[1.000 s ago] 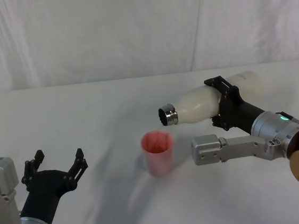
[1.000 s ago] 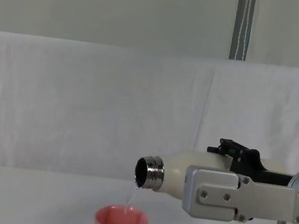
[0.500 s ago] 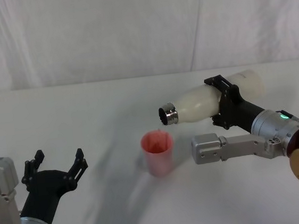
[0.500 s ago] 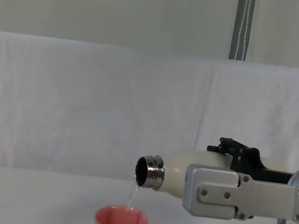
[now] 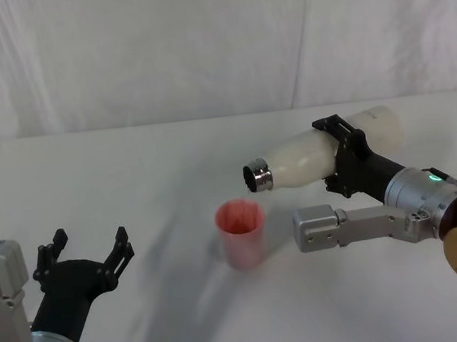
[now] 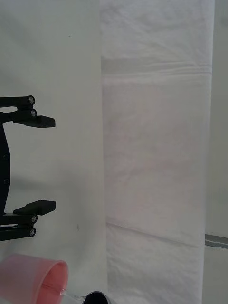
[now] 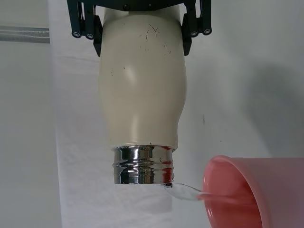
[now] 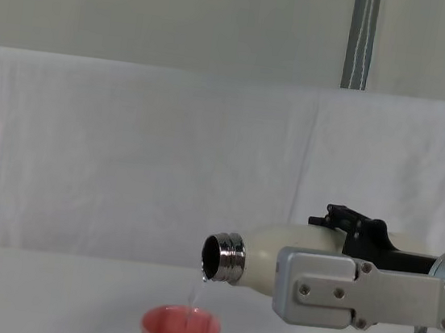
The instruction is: Grasp the thermos with one hand and pour water into the cup lid.
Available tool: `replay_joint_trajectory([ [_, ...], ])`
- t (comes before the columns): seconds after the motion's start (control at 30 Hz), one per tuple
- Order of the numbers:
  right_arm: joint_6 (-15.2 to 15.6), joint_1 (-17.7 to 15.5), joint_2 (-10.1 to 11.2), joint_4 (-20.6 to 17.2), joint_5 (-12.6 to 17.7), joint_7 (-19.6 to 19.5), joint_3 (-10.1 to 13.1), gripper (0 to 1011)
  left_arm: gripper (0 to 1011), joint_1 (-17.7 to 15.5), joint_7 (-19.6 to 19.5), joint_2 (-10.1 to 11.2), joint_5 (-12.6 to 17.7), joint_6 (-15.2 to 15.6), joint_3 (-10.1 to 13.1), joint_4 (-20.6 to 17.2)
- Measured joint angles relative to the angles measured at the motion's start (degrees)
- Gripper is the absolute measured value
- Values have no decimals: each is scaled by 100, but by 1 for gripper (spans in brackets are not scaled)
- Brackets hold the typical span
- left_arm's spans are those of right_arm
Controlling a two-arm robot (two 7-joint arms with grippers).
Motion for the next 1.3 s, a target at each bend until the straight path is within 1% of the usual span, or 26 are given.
replay_joint_trajectory([
  [0.37, -7, -6, 8, -23, 6, 6, -1, 950, 1001, 0, 0, 0, 0, 0, 0, 0],
  [0.53, -62, -21, -19, -16, 106, 6, 21, 950, 1001, 0, 0, 0, 0, 0, 0, 0],
  [0.77, -207, -115, -119, 5, 510, 6, 162, 950, 1001, 0, 0, 0, 0, 0, 0, 0],
  [0.87, -295, -189, -179, 5, 801, 4, 282, 950, 1001, 0, 0, 0, 0, 0, 0, 0],
  [0.93, -310, -206, -193, 1, 861, 3, 315, 950, 1001, 0, 0, 0, 0, 0, 0, 0],
  [1.0, -351, -267, -244, -31, 1099, 0, 429, 950, 1001, 0, 0, 0, 0, 0, 0, 0],
  [1.07, -362, -309, -279, -57, 1251, 0, 509, 950, 1001, 0, 0, -1, 0, 0, 0, 0],
  [1.1, -370, -351, -315, -76, 1405, 0, 595, 950, 1001, 0, 0, 0, 0, 0, 0, 0],
  [1.2, -377, -425, -384, -106, 1690, 0, 757, 950, 1001, 0, 0, 0, 0, 0, 0, 0],
  [1.23, -385, -480, -435, -124, 1916, 2, 886, 950, 1001, 0, 0, 0, 0, 0, 0, 0],
  [1.3, -390, -535, -485, -136, 2122, 8, 1001, 950, 1001, 0, 0, 0, 0, 0, 0, 0],
])
